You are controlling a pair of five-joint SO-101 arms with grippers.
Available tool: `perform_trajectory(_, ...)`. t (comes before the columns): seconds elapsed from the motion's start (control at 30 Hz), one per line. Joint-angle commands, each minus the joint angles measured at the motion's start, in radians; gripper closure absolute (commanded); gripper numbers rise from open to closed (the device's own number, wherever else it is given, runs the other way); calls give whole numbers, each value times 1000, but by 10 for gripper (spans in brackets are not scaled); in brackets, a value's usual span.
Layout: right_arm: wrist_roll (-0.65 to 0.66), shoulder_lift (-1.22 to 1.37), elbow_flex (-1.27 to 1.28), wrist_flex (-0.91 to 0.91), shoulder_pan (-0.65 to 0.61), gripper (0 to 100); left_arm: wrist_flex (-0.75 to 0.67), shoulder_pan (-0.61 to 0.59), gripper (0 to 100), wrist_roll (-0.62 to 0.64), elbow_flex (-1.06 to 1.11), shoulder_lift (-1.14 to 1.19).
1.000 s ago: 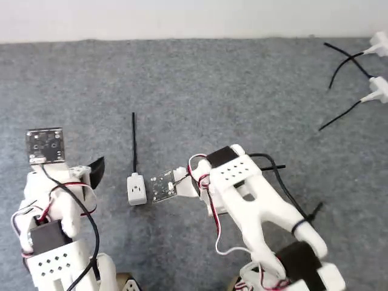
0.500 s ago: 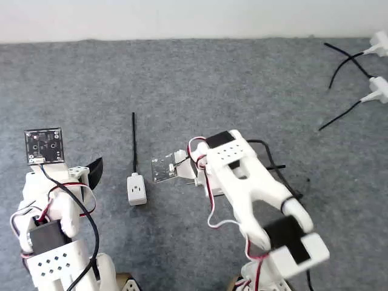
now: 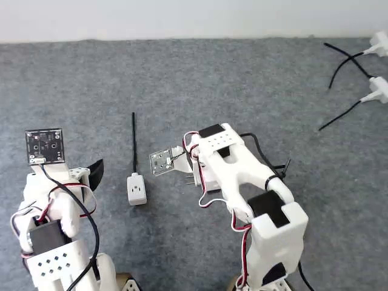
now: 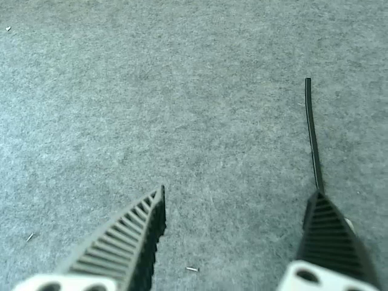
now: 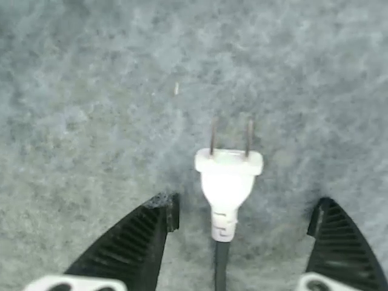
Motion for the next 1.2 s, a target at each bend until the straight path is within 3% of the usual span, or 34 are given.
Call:
perform_trajectory(0.0, 11, 12, -69, -7, 22, 659, 8, -8, 645, -14, -45, -2)
perform_trajectory(0.27, 12, 16, -69, -7, 22, 669, 8, -8, 645, -14, -45, -2)
perform_trajectory(0.5, 15, 18, -66, -8, 18, 924, 9, -8, 647, -14, -45, -2)
perform_trajectory(0.6, 15, 18, -63, -12, 18, 985, 9, -8, 647, -14, -45, -2)
perform_trajectory(0.83, 12, 19, -60, -2, 18, 956, 9, -8, 647, -14, -45, -2)
perform_trajectory(1.07, 12, 19, -61, 154, 18, 858, 9, -8, 647, -14, -45, -2)
perform_trajectory(1.17, 11, 36, -66, 157, 24, 868, 9, -8, 647, -14, -45, -2)
